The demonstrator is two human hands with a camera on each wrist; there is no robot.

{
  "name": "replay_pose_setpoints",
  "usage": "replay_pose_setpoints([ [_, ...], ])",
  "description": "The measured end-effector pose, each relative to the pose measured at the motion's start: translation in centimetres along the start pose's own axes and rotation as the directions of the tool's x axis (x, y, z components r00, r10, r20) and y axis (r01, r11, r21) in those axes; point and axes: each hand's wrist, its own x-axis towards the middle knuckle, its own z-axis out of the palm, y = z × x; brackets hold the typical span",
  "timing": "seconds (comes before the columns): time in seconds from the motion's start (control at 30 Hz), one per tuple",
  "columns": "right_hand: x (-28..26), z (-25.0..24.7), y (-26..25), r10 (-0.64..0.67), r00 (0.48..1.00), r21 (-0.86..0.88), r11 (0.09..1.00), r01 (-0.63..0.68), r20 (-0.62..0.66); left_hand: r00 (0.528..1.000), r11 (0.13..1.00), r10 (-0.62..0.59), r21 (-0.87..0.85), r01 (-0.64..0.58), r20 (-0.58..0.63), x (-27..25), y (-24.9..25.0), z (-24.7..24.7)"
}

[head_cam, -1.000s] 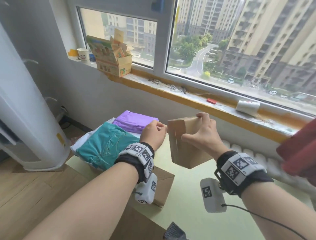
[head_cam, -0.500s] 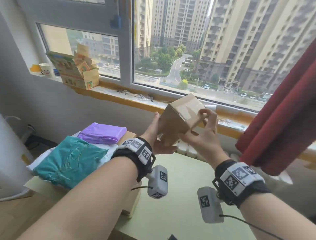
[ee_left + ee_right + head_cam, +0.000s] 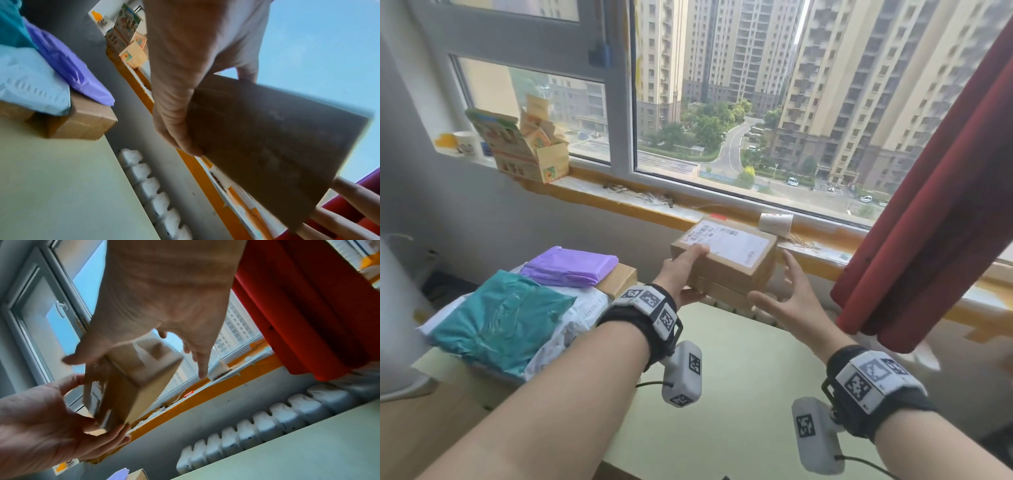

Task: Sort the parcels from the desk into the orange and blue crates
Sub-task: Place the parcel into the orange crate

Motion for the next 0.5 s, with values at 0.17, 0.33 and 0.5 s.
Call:
replay_pose_setpoints([
  [0.17, 0.8, -1.6, 0.4, 0.105, 0.993, 0.123, 0.988, -0.098, -0.056, 0.994, 0.983, 0.108, 0.146, -0.108, 0.007, 0.0, 0.2, -0.2],
  [0.33, 0.7, -2.7, 0.3, 0.158, 0.987, 0.104, 0.982, -0.161, 0.032, 0.984, 0.946, 0.109, 0.288, -0.146, 0.142, -0.7, -0.2, 0.3],
  [0.5, -0.3, -2.9, 1.6, 0.238, 0.955, 0.155, 0.952, -0.266, 0.176, 0.968, 0.934, 0.068, 0.327, -0.147, 0.24, -1.7, -0.9, 1.7],
])
